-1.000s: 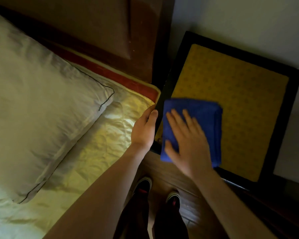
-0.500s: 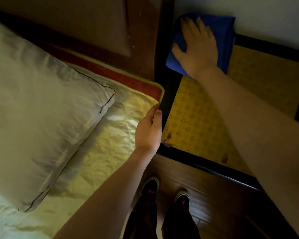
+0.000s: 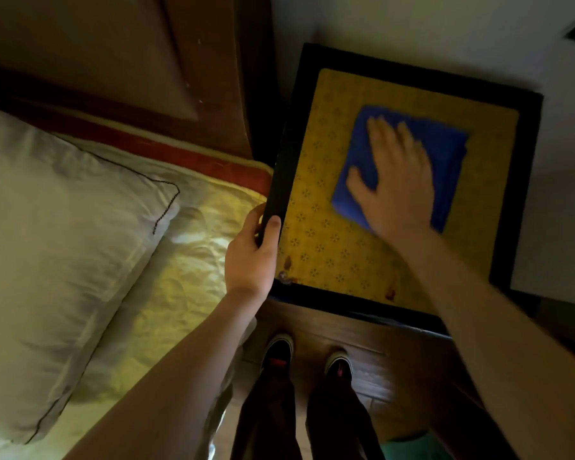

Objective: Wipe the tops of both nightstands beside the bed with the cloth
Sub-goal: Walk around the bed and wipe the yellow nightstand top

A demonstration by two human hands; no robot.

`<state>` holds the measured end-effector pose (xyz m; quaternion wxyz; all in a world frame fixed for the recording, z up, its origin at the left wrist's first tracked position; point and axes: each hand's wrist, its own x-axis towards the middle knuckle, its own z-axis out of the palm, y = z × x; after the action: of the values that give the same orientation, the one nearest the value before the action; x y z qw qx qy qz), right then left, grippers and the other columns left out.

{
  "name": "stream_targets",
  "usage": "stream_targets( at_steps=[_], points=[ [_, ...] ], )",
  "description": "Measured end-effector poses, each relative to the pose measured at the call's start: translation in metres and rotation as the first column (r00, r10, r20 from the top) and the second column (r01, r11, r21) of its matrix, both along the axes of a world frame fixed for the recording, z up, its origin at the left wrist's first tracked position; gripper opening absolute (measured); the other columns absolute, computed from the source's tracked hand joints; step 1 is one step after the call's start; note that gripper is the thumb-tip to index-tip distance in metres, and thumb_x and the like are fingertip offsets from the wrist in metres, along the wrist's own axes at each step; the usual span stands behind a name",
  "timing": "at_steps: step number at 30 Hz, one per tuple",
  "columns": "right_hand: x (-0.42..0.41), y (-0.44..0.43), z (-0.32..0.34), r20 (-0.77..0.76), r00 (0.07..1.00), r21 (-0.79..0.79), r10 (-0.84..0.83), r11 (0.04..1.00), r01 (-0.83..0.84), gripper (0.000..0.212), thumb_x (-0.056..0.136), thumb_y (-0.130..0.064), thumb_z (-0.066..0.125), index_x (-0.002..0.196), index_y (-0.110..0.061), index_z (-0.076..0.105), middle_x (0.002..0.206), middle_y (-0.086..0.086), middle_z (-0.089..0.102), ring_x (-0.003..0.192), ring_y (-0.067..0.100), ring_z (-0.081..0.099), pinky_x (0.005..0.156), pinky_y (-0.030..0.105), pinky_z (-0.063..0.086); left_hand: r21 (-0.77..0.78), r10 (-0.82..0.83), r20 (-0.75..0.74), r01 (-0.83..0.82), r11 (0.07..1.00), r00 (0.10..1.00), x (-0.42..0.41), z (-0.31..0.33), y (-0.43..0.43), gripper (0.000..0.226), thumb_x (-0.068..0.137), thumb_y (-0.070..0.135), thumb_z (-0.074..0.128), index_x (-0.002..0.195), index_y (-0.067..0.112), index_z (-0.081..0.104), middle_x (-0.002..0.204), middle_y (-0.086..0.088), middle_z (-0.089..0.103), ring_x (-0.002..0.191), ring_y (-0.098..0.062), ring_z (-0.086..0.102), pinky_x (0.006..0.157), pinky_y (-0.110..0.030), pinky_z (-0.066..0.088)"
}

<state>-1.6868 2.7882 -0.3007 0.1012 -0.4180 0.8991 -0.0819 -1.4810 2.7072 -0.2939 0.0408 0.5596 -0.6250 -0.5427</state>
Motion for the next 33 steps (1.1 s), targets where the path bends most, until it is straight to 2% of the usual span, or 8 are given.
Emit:
stream_targets(
  at_steps=[3, 6, 9, 15, 20, 26, 29, 33],
  points=[
    [-0.075, -0.048, 0.0, 0.026, 0.997, -0.056, -0.076, 0.995, 0.078, 0.073, 0.095, -0.055, 0.031, 0.155, -0.016, 0.017, 0.162, 0.003, 0.022, 0.15, 0.026, 0.015, 0.122, 0.04, 0.01, -0.017, -0.01, -0.008, 0.009, 1.0, 1.0, -0.001, -0.001, 0.002, 0.026, 0.097, 0.045, 0.042, 0.116, 0.037, 0.057, 0.079, -0.011, 0.069, 0.066, -0.026, 0.064, 0.06, -0.042, 0.052],
    [-0.082, -0.048, 0.001, 0.026, 0.998, -0.066, -0.055, 0.996, 0.056, 0.071, 0.096, -0.054, 0.029, 0.155, -0.017, 0.017, 0.163, 0.002, 0.02, 0.15, 0.025, 0.013, 0.122, 0.038, 0.007, -0.032, -0.003, -0.008, 0.003, 0.999, 1.0, -0.002, 0.003, 0.003, 0.024, 0.098, 0.042, 0.043, 0.115, 0.034, 0.059, 0.079, -0.012, 0.068, 0.064, -0.022, 0.06, 0.053, -0.035, 0.046],
    [-0.029, 0.01, 0.003, -0.004, 0.999, -0.061, -0.046, 0.997, 0.046, 0.067, 0.098, -0.051, 0.029, 0.155, -0.018, 0.019, 0.163, 0.0, 0.021, 0.15, 0.024, 0.015, 0.122, 0.039, 0.01, -0.03, -0.001, -0.004, 0.001, 1.0, 1.0, -0.003, 0.004, 0.003, 0.023, 0.098, 0.041, 0.043, 0.113, 0.034, 0.059, 0.08, -0.014, 0.067, 0.063, -0.023, 0.059, 0.047, -0.03, 0.044],
    [0.089, 0.155, 0.013, 0.052, 0.998, 0.061, -0.045, 0.997, 0.042, 0.069, 0.093, -0.05, 0.041, 0.153, -0.021, 0.026, 0.16, -0.005, 0.024, 0.149, 0.02, 0.016, 0.122, 0.039, 0.012, -0.065, -0.025, 0.029, 0.027, 0.998, 0.999, -0.003, 0.002, 0.003, 0.028, 0.099, 0.042, 0.04, 0.119, 0.031, 0.057, 0.079, -0.011, 0.065, 0.067, -0.028, 0.061, 0.054, -0.033, 0.044],
    [-0.013, 0.112, 0.002, 0.039, 0.997, 0.002, -0.072, 0.997, 0.072, 0.072, 0.092, -0.055, 0.041, 0.154, -0.024, 0.022, 0.16, -0.002, 0.027, 0.148, 0.026, 0.022, 0.119, 0.045, 0.02, -0.081, -0.012, 0.02, 0.013, 0.997, 1.0, -0.002, -0.005, 0.004, 0.027, 0.099, 0.041, 0.04, 0.118, 0.034, 0.058, 0.078, 0.006, 0.062, 0.06, 0.005, 0.057, 0.062, -0.031, 0.046],
    [-0.127, 0.061, 0.002, 0.045, 0.985, -0.068, -0.166, 0.983, 0.169, 0.077, 0.093, -0.061, 0.027, 0.155, -0.018, 0.017, 0.163, 0.002, 0.021, 0.15, 0.025, 0.015, 0.121, 0.041, 0.011, -0.1, -0.01, 0.025, 0.013, 0.995, 1.0, -0.001, -0.009, 0.004, 0.03, 0.098, 0.042, 0.039, 0.119, 0.032, 0.058, 0.078, 0.007, 0.062, 0.058, 0.004, 0.056, 0.059, -0.031, 0.044],
    [-0.099, 0.078, 0.003, 0.059, 0.986, -0.104, -0.158, 0.981, 0.164, 0.07, 0.096, -0.056, 0.029, 0.155, -0.02, 0.018, 0.163, -0.001, 0.02, 0.15, 0.024, 0.014, 0.121, 0.041, 0.012, -0.104, -0.001, 0.02, 0.004, 0.995, 1.0, 0.0, -0.009, 0.003, 0.031, 0.097, 0.044, 0.039, 0.119, 0.033, 0.058, 0.078, 0.008, 0.062, 0.062, 0.0, 0.057, 0.063, -0.033, 0.044],
    [0.005, 0.142, 0.01, 0.061, 0.986, -0.045, -0.158, 0.986, 0.16, 0.067, 0.098, -0.05, 0.035, 0.155, -0.021, 0.019, 0.162, -0.003, 0.021, 0.15, 0.023, 0.014, 0.12, 0.041, 0.017, -0.099, -0.001, 0.009, 0.002, 0.995, 1.0, -0.001, -0.01, 0.003, 0.029, 0.097, 0.044, 0.039, 0.115, 0.031, 0.059, 0.076, 0.008, 0.061, 0.055, 0.006, 0.055, 0.059, -0.028, 0.045]
  ],
)
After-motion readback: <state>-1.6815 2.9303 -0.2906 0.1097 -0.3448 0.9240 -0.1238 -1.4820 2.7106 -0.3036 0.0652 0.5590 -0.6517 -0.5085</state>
